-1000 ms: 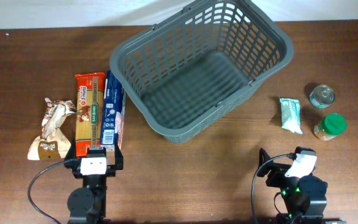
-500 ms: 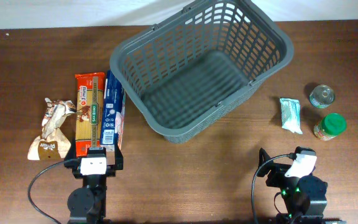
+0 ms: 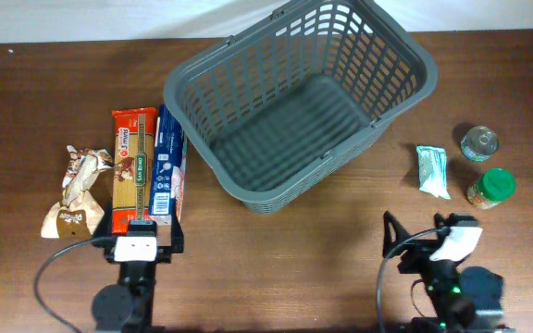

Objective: Pack container
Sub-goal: 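Raise the right arm and move it toward the grey basket's far rim, then grip the basket rim with the right gripper and pull it toward center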

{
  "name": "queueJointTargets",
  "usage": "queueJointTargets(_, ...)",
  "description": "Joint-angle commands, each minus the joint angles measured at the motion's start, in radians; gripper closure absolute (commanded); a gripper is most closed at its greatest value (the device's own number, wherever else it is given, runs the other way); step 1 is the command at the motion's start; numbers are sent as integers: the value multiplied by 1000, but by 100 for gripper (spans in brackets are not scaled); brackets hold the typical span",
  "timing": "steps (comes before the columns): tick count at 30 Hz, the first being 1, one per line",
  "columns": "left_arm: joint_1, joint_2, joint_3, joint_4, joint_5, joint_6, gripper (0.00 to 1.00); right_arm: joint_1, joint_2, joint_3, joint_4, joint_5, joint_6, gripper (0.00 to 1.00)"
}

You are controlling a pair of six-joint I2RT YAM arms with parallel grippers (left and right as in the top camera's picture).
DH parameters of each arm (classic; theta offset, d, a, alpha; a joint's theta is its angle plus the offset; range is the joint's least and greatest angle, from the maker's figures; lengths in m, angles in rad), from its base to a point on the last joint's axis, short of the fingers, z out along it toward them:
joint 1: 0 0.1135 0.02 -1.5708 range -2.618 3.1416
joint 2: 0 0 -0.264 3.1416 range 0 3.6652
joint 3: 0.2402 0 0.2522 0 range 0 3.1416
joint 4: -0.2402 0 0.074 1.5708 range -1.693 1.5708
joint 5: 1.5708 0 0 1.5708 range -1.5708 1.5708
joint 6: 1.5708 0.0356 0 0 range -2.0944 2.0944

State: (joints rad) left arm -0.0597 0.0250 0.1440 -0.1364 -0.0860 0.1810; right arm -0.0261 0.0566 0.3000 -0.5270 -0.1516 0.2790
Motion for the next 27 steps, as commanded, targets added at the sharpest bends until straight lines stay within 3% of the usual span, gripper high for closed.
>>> queueJointTargets(1, -3, 63, 170, -83, -27, -31, 1, 6, 136, 234, -17, 35, 2, 1)
queueJointTargets(5, -3, 209, 343, -239, -27, -77, 1, 6, 415, 555, -147, 33, -114, 1)
queueJointTargets(6, -3, 293, 431, -286, -27, -77, 1, 6, 560, 744, -229, 32, -170, 1)
queueJointTargets(11, -3, 510, 657, -350, -27, -76, 1, 6, 879, 1219, -382, -43, -182, 1)
queueJointTargets(17, -3, 735, 851, -446, -27, -76, 1, 5, 1161, 1564, -444, -50, -155, 1)
queueJointTargets(27, -3, 873, 876, -487, -42, -76, 1, -9, 1741, 2133, -695, -86, -172, 1)
